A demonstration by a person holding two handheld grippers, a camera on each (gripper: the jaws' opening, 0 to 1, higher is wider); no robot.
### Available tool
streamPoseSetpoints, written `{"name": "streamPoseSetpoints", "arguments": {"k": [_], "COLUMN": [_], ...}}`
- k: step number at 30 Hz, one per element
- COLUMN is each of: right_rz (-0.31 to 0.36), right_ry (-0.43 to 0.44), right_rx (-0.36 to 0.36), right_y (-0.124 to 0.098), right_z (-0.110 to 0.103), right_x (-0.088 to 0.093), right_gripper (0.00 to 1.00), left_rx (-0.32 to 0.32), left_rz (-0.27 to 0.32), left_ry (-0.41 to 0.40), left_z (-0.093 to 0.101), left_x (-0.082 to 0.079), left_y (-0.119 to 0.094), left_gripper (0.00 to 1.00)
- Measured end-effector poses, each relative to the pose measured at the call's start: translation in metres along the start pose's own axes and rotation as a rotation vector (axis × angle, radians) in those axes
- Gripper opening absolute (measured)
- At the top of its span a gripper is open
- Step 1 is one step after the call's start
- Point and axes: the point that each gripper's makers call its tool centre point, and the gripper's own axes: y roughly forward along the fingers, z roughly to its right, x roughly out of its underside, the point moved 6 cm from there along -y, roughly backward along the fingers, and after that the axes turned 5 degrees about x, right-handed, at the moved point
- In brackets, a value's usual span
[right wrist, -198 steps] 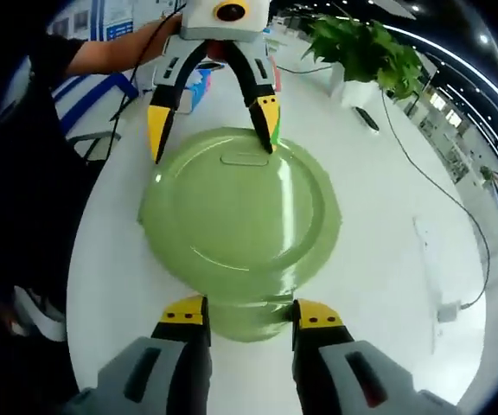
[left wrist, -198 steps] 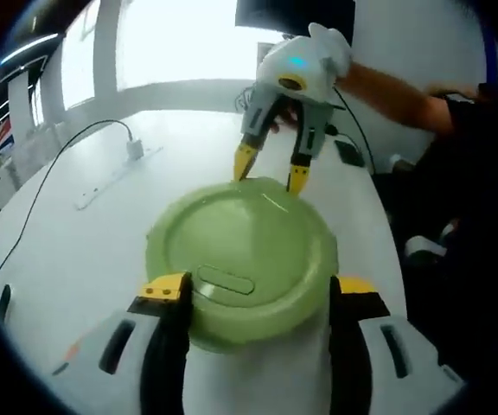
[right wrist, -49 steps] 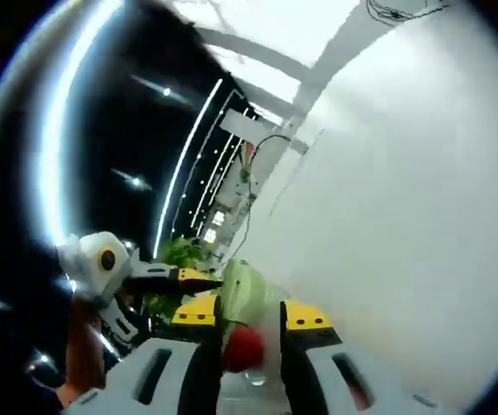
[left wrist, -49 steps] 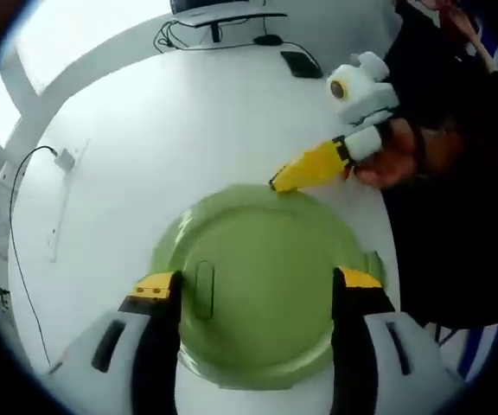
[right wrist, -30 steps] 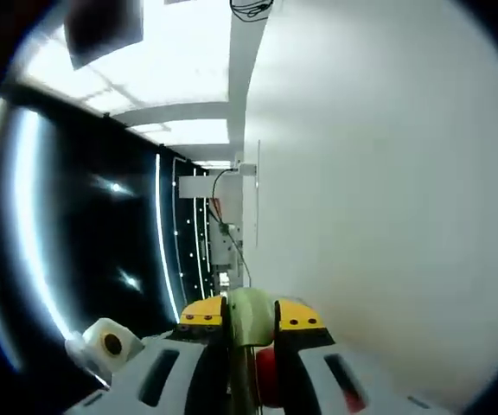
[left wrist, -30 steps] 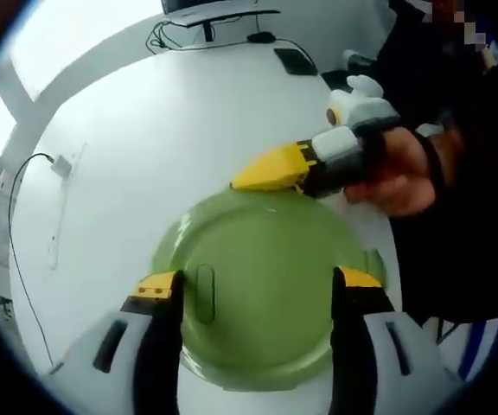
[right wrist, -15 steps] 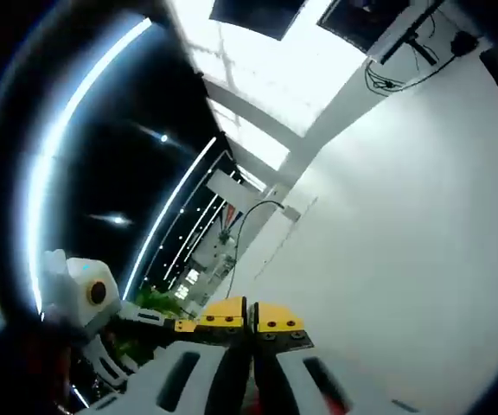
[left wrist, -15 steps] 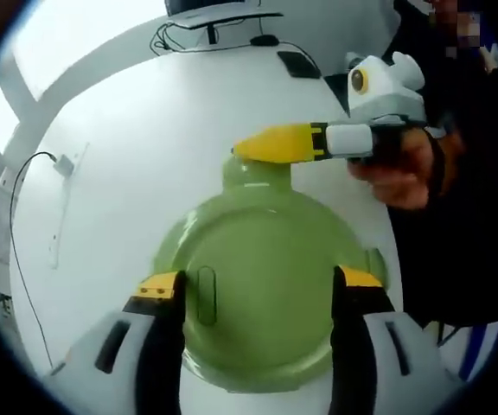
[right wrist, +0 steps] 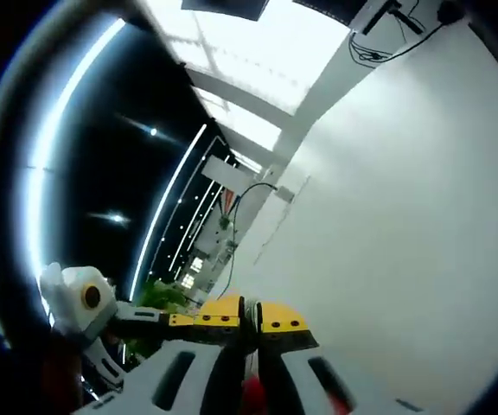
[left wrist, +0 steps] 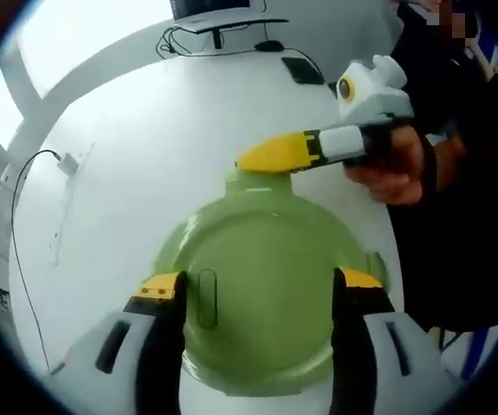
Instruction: Open container latches remove lid place lid upside down on tabletop take tomato from container place on tabletop
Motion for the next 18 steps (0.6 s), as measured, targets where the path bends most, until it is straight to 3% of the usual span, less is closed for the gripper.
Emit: {"name": "streamPoseSetpoints", "arguments": {"k": [4, 7, 9, 11, 13, 15, 18], "right_rz": [-0.028, -0.029, -0.030, -0.022, 0.008, 0.016, 0.011], "right_ry": [-0.024, -0.120, -0.218, -0.369, -0.471, -0.542, -0.630], "right_rx": [-0.020, -0.025, -0.046, -0.073, -0.087, -0.109, -0.159], "right_y": [0.001, 0.000, -0.002, -0.004, -0.006, -0.010, -0.016], "right_z": [0.001, 0.000, -0.003, -0.005, -0.007, -0.011, -0.019], "right_x": [0.000, -0.002, -0.002, -0.003, -0.006, -0.009, -0.014], "right_gripper": [0.03, 0.04, 0.07, 0.13, 0.14, 0.15, 0.15], "left_rx": [-0.010, -0.036, -0.064, -0.102, -0.153, -0.131, -0.176], "left_rz": [0.079, 0.126, 0.130, 0.136, 0.152, 0.196, 0.237], "left_ry": [-0.016, -0.052, -0.067, -0.080, -0.024, -0.074, -0.087], "left_z": [0.000, 0.000, 0.000, -0.002, -0.003, 0.003, 0.008], "left_x": [0.005, 0.010, 0.015, 0.019, 0.021, 0.018, 0.017], "left_y": [-0.002, -0.004, -0.009, -0.016, -0.023, -0.027, -0.033], "left_gripper": [0.60, 0.60, 0.53, 0.48, 0.48, 0.49, 0.51]}}
